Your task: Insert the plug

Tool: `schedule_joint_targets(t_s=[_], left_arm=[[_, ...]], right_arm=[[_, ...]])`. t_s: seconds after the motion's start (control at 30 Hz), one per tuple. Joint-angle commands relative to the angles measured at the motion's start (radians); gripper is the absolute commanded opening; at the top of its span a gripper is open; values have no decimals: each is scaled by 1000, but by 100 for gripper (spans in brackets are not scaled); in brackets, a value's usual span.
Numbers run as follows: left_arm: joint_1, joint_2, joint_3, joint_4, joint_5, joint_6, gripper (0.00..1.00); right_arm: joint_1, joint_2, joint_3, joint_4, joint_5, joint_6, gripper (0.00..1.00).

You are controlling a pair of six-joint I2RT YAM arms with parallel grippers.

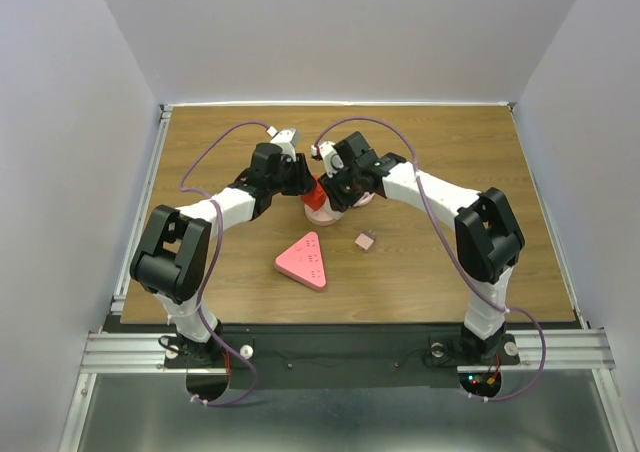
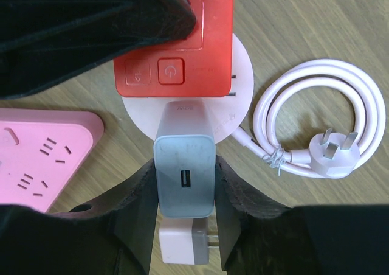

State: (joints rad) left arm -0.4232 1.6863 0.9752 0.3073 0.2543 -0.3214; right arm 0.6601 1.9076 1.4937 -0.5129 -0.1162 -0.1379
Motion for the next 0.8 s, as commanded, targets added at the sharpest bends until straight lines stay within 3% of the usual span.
schedule_joint_targets(t_s=[0.0, 0.77], left_arm=[[-12, 38, -33, -79, 45, 1, 47], [-12, 47, -46, -86, 57, -1, 45]], right_arm=[[1, 71, 40, 18, 59, -23, 0], [52, 168, 88, -24, 84, -26, 0]])
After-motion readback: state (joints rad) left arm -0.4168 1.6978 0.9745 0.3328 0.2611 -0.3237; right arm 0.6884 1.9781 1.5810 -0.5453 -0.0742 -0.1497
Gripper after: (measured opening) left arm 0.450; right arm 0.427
